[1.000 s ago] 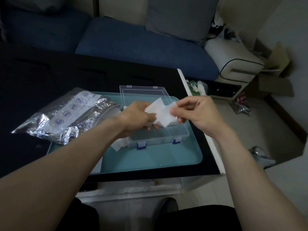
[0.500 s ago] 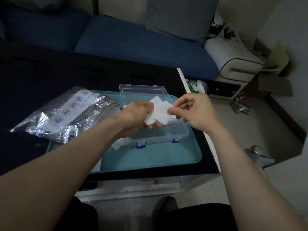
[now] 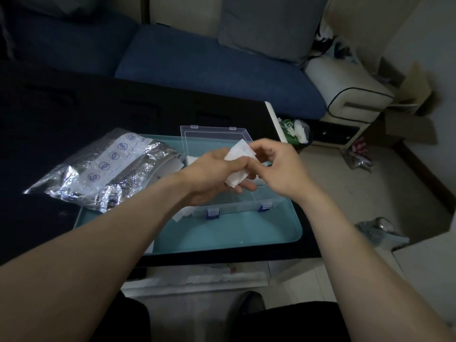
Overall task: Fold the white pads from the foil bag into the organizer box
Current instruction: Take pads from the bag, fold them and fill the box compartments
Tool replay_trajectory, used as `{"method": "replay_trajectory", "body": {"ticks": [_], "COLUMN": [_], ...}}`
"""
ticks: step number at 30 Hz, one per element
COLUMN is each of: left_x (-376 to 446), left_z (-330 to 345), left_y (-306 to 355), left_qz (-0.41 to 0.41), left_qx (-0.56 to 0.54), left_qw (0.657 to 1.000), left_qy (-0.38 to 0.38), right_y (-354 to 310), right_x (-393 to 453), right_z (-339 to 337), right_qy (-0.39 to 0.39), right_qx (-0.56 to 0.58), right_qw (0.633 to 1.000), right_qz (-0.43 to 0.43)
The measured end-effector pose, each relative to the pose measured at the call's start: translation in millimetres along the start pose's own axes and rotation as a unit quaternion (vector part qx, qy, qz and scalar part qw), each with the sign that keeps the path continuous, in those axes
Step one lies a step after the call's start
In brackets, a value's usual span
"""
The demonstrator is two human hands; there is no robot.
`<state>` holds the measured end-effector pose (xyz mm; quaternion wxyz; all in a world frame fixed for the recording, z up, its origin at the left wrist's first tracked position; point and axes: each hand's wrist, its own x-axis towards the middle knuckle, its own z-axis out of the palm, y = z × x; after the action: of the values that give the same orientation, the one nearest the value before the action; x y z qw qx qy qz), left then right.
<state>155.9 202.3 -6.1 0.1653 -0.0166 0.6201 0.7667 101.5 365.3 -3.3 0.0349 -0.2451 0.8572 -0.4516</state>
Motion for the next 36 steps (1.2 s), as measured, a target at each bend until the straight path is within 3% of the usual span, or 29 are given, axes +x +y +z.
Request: {"method": "replay_trajectory", "body": {"ticks": [4, 7, 9, 13, 17, 20, 24, 30, 36], "left_x": [-5.6, -9.2, -8.1, -2.5, 4.1, 6.5, 0.9, -2.3, 3.2], "left_z": [-10.6, -11.3, -7.7, 0.7, 7.9, 7.1, 7.3, 8.6, 8.0], "left_y": [7.7, 8.6, 5.9, 1.9, -3.5, -1.6, 1.2, 1.9, -0.4], "left_qz": [-0.050, -0.081, -0.090, -0.099, -0.101, -0.101, -0.086, -0.094, -0.068], "left_qx": [-0.107, -0.154, -0.155, -0.130, -0.157, -0.210, -0.146, -0.143, -0.188], "left_qw": [0.989, 0.972, 0.966, 0.972, 0.976, 0.968, 0.979, 0.979, 0.979], "left_qy": [-0.088, -0.159, -0.189, -0.168, -0.108, -0.092, -0.111, -0.110, -0.046], "right_y": [-2.7, -10.0, -11.7, -10.8, -13.8, -17.1, -21.0, -26.9, -29.0], "right_x": [-1.5, -6.3, -8.4, -8.6, -14.5, -15.0, -14.6, -15.0, -11.7], "right_z": [-5.5, -7.6, -6.2, -10.7, -13.2, -0.8, 0.2, 3.8, 6.0], "right_qy": [-0.031, -0.131, -0.168, -0.172, -0.227, -0.184, -0.108, -0.102, -0.070], "right_qx": [0.094, 0.212, 0.193, 0.142, 0.048, -0.014, -0.016, -0.130, -0.160], "right_qw": [0.995, 0.968, 0.967, 0.975, 0.972, 0.982, 0.994, 0.985, 0.983], "right_qz": [-0.023, 0.027, 0.024, 0.019, 0.026, 0.033, -0.009, -0.051, -0.052]}}
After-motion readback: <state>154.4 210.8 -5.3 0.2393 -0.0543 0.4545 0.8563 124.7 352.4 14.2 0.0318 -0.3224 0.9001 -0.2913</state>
